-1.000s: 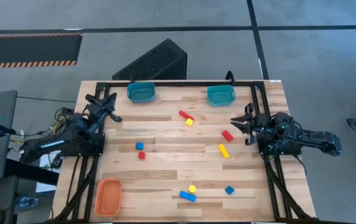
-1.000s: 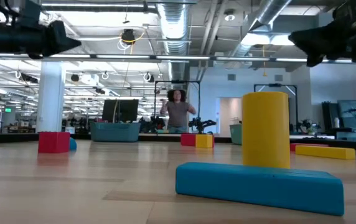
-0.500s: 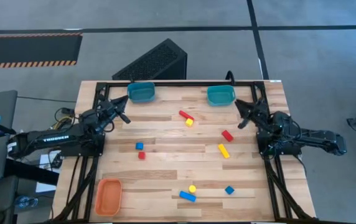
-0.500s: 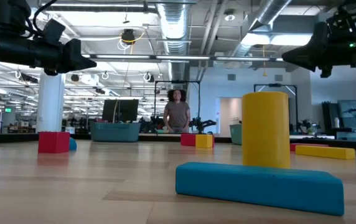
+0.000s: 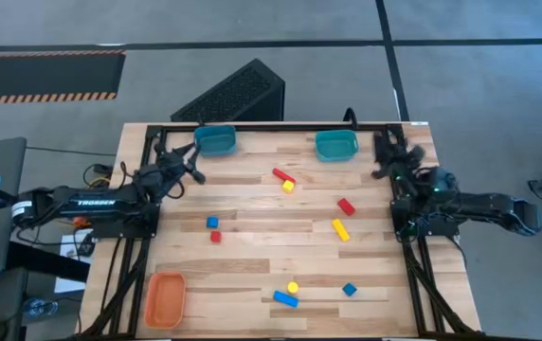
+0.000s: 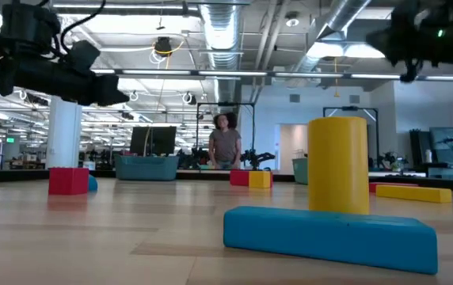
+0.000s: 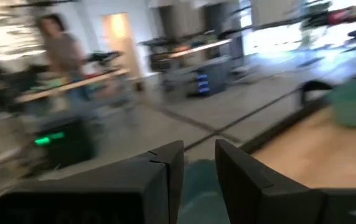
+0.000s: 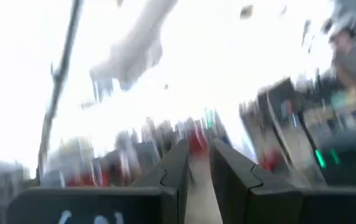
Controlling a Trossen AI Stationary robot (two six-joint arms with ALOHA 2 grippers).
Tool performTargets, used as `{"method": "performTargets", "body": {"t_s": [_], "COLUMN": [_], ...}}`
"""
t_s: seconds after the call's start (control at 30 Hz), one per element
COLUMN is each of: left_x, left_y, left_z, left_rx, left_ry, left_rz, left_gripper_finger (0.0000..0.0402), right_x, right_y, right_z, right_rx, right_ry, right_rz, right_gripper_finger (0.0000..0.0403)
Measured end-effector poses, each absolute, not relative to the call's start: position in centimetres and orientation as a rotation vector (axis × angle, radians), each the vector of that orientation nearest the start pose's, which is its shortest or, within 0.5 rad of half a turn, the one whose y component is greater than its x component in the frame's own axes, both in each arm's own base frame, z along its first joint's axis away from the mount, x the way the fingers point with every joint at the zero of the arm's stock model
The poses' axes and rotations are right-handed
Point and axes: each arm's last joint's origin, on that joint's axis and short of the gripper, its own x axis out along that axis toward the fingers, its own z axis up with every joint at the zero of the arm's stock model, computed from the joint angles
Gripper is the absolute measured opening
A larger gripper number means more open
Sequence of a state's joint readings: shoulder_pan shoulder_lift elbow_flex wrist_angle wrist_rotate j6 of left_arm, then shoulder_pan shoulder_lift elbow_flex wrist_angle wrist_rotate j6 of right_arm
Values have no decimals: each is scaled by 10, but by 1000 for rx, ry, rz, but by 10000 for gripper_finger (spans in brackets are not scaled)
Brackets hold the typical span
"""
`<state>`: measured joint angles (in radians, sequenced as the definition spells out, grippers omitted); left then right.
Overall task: Sort & place blocks by color
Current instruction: Put the top red block into the blue bin
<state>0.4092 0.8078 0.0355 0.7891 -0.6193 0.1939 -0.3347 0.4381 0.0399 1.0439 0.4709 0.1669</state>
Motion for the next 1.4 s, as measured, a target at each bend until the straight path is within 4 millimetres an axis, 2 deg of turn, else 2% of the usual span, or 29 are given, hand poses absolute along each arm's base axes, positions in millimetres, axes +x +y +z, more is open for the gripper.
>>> {"method": "performTargets", "body": {"t_s": [0.13, 0.27, 0.43, 0.53, 0.63, 0.83, 0.93, 1.07, 1.17, 1.27, 1.4], "left_x": [129, 134, 140, 139, 138, 140, 140, 140, 141, 141, 145], "left_y": [81, 81, 75, 75, 75, 73, 71, 71, 70, 69, 65], "left_z": [161, 154, 152, 152, 150, 150, 143, 143, 140, 144, 149], "left_rx": [98, 12, -9, 2, 26, -32, 3, -41, -16, -59, -143], "left_ry": [100, 107, 120, 123, 158, 127, 220, 204, 243, 186, 100], "left_rz": [1050, 915, 773, 835, 866, 798, 757, 760, 732, 761, 688], "left_gripper_finger": [78, 73, 67, 66, 66, 66, 66, 66, 66, 69, 92], "right_x": [101, 116, 137, 149, 160, 179, 180, 183, 191, 202, 210], "right_y": [-57, -78, -107, -129, -143, -141, -145, -149, -142, -131, -120], "right_z": [244, 251, 261, 254, 242, 230, 244, 254, 249, 238, 247], "right_rx": [82, 92, 133, 67, 151, 250, 210, 148, 207, 290, 280], "right_ry": [-694, -592, -443, -200, -38, 177, 257, 275, 282, 322, 323], "right_rz": [-834, -964, -1065, -1171, -1220, -1177, -1222, -1182, -1116, -1026, -932], "right_gripper_finger": [87, 87, 87, 87, 87, 87, 87, 90, 96, 104, 118]}}
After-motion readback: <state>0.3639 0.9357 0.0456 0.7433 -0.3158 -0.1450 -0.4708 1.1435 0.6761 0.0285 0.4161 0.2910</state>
